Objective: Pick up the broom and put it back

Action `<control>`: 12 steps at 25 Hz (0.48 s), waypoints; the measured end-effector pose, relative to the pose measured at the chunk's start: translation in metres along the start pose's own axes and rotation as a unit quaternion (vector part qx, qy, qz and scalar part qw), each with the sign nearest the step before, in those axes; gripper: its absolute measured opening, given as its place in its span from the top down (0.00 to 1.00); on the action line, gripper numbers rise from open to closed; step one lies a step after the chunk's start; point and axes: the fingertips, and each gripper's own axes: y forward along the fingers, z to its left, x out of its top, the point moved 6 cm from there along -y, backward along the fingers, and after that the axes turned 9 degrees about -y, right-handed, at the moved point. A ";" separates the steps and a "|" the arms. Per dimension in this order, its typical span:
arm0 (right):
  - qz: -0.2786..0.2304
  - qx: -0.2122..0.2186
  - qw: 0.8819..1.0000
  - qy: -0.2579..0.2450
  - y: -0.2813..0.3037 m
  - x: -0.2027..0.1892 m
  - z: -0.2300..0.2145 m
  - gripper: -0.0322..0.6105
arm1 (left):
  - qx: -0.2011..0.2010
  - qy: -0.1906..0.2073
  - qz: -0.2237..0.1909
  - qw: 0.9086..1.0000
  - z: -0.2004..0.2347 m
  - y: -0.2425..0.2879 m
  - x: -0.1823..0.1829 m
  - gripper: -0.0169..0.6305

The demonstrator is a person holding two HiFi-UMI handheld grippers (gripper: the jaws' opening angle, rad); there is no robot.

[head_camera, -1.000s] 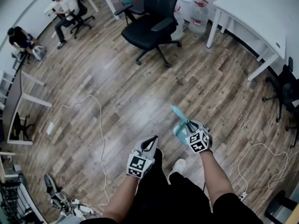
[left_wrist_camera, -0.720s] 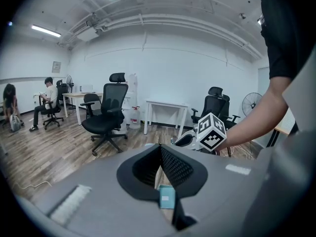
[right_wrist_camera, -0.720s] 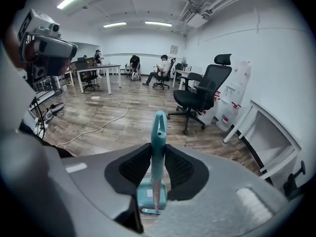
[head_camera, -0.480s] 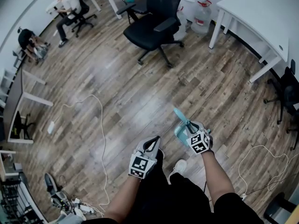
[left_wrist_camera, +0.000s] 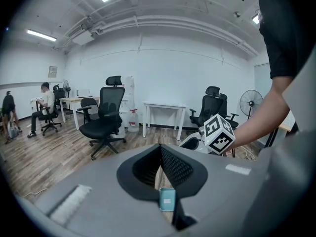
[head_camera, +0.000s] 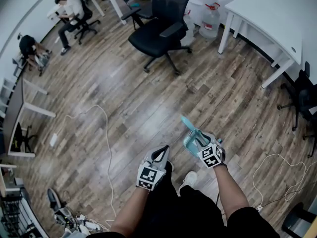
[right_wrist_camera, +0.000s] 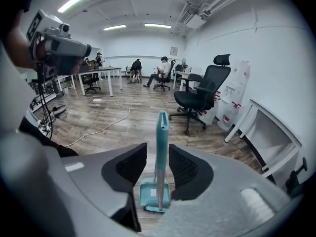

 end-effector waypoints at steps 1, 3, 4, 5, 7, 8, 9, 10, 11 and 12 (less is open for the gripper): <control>-0.004 0.000 1.000 -0.006 -0.005 0.003 0.003 0.72 | 0.000 0.001 -0.003 1.000 -0.001 0.000 0.001 0.95; -0.015 -0.003 1.000 -0.019 -0.016 0.011 0.006 0.72 | 0.000 0.002 -0.008 1.000 -0.003 0.002 0.004 0.95; -0.024 -0.007 0.999 -0.022 -0.022 0.017 0.007 0.72 | -0.001 0.003 -0.011 1.000 -0.004 0.002 0.006 0.95; -0.034 -0.012 0.999 -0.025 -0.029 0.022 0.008 0.72 | -0.002 0.003 -0.015 1.000 -0.006 0.003 0.008 0.95; -0.059 -0.027 0.997 -0.037 -0.045 0.035 0.012 0.73 | -0.005 -0.003 -0.023 1.000 -0.008 0.004 0.011 0.95; -0.075 -0.038 0.996 -0.043 -0.054 0.041 0.014 0.75 | -0.008 -0.011 -0.028 1.000 -0.009 0.004 0.013 0.95; -0.090 -0.048 0.994 -0.047 -0.064 0.047 0.016 0.79 | -0.009 -0.021 -0.031 0.999 -0.009 0.003 0.014 0.95; -0.105 -0.056 0.992 -0.047 -0.075 0.053 0.017 0.80 | -0.009 -0.031 -0.033 0.999 -0.008 0.001 0.014 0.95; -0.118 -0.063 0.990 -0.043 -0.086 0.058 0.017 0.80 | -0.008 -0.037 -0.034 0.999 -0.008 0.000 0.014 0.95; -0.131 -0.069 0.988 -0.036 -0.096 0.062 0.016 0.81 | -0.006 -0.039 -0.036 0.999 -0.009 -0.002 0.015 0.95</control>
